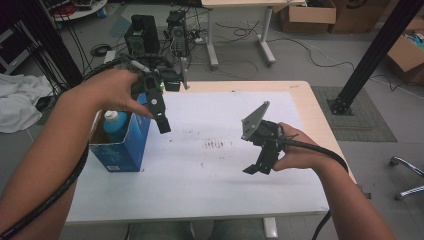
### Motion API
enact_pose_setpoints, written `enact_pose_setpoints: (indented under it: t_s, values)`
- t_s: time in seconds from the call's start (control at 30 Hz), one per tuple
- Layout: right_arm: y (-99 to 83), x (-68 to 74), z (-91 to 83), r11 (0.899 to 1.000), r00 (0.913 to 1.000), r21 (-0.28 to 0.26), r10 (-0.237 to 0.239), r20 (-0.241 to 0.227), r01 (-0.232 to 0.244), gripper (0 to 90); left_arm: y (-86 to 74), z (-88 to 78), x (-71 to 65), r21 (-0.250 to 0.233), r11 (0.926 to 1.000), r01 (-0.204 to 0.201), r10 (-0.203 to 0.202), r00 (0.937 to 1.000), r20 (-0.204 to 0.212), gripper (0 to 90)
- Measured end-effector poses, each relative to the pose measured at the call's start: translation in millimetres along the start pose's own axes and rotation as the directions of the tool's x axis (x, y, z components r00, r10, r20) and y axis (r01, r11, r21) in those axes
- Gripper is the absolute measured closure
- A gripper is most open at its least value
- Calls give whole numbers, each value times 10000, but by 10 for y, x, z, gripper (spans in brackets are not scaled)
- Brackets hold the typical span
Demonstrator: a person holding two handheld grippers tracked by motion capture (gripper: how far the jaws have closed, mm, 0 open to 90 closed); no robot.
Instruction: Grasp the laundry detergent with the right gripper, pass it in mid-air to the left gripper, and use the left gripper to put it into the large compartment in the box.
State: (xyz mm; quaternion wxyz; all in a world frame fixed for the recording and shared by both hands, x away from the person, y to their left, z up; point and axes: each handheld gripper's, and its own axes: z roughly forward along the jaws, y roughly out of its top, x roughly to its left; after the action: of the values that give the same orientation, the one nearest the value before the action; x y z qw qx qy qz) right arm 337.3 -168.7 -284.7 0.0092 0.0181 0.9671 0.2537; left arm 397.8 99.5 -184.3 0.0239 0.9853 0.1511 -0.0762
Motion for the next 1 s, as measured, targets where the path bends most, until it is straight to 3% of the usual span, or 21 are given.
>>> enact_pose_setpoints:
  t_s: [0.4, 1.0]
  values:
    - [-59, -100, -7, 9998, 9999, 159, 152, -18, -152, 0, 159, 218, -59, 454, 9957, -804, 795, 9966, 202, 1]
    - [-118, -96, 14, 9995, 9996, 179, 264, 71, -265, 0, 209, 244, -57, 433, 9941, -994, 987, 9949, 194, 1]
